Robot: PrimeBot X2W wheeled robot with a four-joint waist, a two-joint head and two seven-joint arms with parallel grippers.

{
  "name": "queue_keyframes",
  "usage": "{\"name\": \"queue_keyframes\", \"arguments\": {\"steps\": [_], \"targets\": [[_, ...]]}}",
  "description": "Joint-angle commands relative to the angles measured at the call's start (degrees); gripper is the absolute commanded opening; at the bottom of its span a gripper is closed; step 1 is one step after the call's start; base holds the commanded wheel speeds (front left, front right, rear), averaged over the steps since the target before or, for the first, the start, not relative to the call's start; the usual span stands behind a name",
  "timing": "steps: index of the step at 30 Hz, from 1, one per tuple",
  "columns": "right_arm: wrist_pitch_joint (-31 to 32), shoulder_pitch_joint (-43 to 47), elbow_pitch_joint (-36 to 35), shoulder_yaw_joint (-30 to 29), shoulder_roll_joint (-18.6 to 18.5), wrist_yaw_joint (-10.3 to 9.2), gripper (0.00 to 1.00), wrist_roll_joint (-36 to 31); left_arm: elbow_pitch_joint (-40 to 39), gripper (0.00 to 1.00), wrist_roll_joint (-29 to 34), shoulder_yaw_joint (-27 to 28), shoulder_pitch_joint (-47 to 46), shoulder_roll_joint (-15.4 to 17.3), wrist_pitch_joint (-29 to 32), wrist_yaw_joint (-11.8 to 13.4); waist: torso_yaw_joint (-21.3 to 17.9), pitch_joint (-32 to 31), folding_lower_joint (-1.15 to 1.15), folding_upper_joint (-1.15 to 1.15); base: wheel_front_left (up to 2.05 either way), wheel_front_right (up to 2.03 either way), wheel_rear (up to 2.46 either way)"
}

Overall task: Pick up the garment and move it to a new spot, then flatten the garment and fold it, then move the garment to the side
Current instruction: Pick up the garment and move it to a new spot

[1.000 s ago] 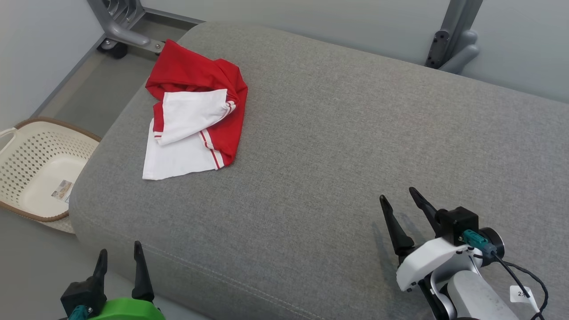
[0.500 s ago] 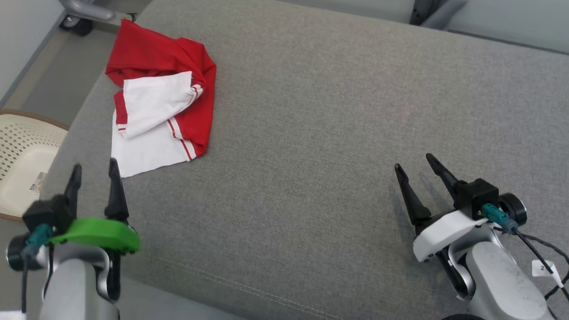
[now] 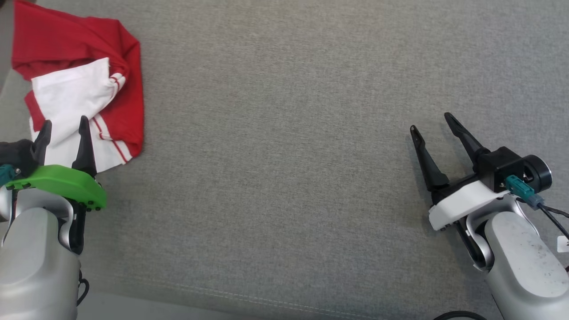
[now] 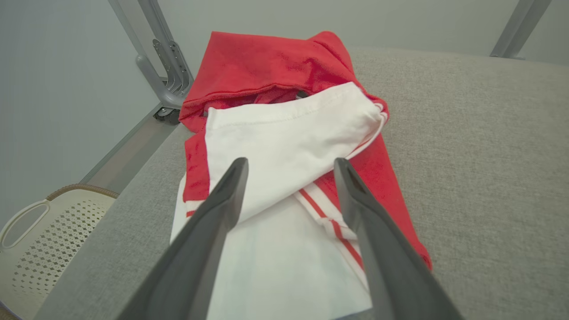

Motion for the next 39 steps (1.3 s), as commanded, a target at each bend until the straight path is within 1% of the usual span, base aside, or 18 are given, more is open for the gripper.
{"name": "queue_keyframes", "arguments": {"steps": [1,4,6,10,15,16,17,18,20,21,24,25,26,29,33,34,36,39], "targets": [[0.0,0.2,-0.3,-0.4,-0.4,-0.09,1.00,0.2,0.6,1.00,-1.1,-0.7,-1.7,0.2,0.0,-0.1,-3.3,3.3,-0.01,0.00,0.00,0.00,0.00],[0.0,0.3,-0.6,-1.0,-0.9,-0.09,1.00,0.3,2.6,1.00,-2.5,-2.2,-3.0,1.2,0.0,-0.1,-4.2,4.4,-0.01,0.00,0.00,0.00,0.00],[0.0,0.1,-1.0,-1.1,-1.0,-0.09,1.00,0.3,3.6,1.00,-2.4,-1.8,-3.9,1.6,0.0,0.0,-4.8,4.9,-0.01,0.00,0.00,0.00,0.00],[0.0,-0.6,-1.4,-0.9,-1.0,-0.09,1.00,0.0,6.0,1.00,-0.5,-0.8,-5.3,2.0,0.0,2.3,-6.1,5.7,-0.01,0.00,0.00,0.00,0.00],[0.0,-0.8,-1.6,-1.7,-1.2,-0.09,1.00,0.4,6.9,1.00,1.1,0.8,-7.2,2.4,0.0,5.0,-7.3,6.4,-0.01,0.00,0.00,0.00,0.00],[0.0,-0.7,-1.6,-1.8,-1.2,-0.09,1.00,0.5,6.9,0.49,1.4,1.3,-7.5,2.5,0.0,5.5,-7.4,6.5,-0.01,0.00,0.00,0.00,0.00],[0.0,-0.6,-1.7,-1.9,-1.2,-0.09,1.00,0.5,6.8,0.36,1.8,1.5,-7.7,2.7,0.0,6.0,-7.6,6.7,-0.01,0.00,0.00,0.00,0.00],[0.0,-0.4,-1.8,-2.0,-1.2,-0.09,1.00,0.5,6.8,0.00,2.2,1.8,-7.9,2.8,0.0,6.3,-7.7,6.8,-0.01,0.00,0.00,0.00,0.00],[0.0,-0.1,-1.8,-2.3,-1.1,-0.09,1.00,0.5,6.3,0.00,2.7,2.8,-8.5,3.0,0.0,7.2,-8.0,7.0,-0.01,0.00,0.00,0.00,0.00],[0.0,-0.1,-1.8,-2.3,-1.1,-0.09,1.00,0.5,6.3,0.00,2.7,2.8,-8.5,3.0,0.0,7.2,-8.0,7.0,-0.01,0.00,0.00,0.00,0.00],[0.0,0.1,-1.7,-2.8,-0.6,-0.09,1.00,0.6,2.9,0.00,4.2,4.0,-8.5,3.3,0.0,7.9,-8.2,7.0,-0.01,0.00,0.00,0.00,0.00],[0.0,0.2,-1.5,-3.0,0.0,-0.09,1.00,1.0,-1.4,0.00,5.3,4.7,-7.6,3.2,0.0,6.8,-8.2,6.6,-0.01,0.00,0.00,0.00,0.00],[0.0,0.2,-1.5,-3.0,0.0,-0.09,1.00,1.0,-1.4,0.00,5.3,4.7,-7.6,3.2,0.0,6.8,-8.2,6.6,-0.01,0.00,0.00,0.00,0.00],[0.0,0.4,-1.2,-2.9,1.5,-0.08,1.00,1.5,-8.2,0.00,7.7,5.8,-5.4,2.5,0.0,5.1,-8.5,5.2,-0.01,0.00,0.00,0.00,0.00],[0.0,0.8,0.0,-2.7,3.5,-0.09,1.00,1.9,-16.8,0.00,11.3,3.8,-3.9,-0.3,0.0,2.6,-9.2,2.1,-0.01,0.00,0.00,0.00,0.00],[0.0,1.0,0.6,-2.7,4.5,-0.09,1.00,2.4,-19.2,0.00,12.2,1.5,-3.1,-2.2,0.0,1.4,-9.8,0.5,-0.01,0.00,0.00,0.00,0.00],[0.0,1.7,1.2,-2.6,5.5,-0.09,1.00,2.6,-20.5,0.00,12.6,-1.0,-2.7,-4.3,0.0,0.8,-10.8,-1.2,-0.01,0.00,0.00,0.00,0.00],[0.0,2.5,2.1,-2.6,6.7,-0.09,1.00,3.2,-19.5,0.00,12.0,-4.8,-2.5,-7.6,0.0,0.2,-12.9,-3.4,-0.01,0.00,0.00,0.00,0.00]]}}
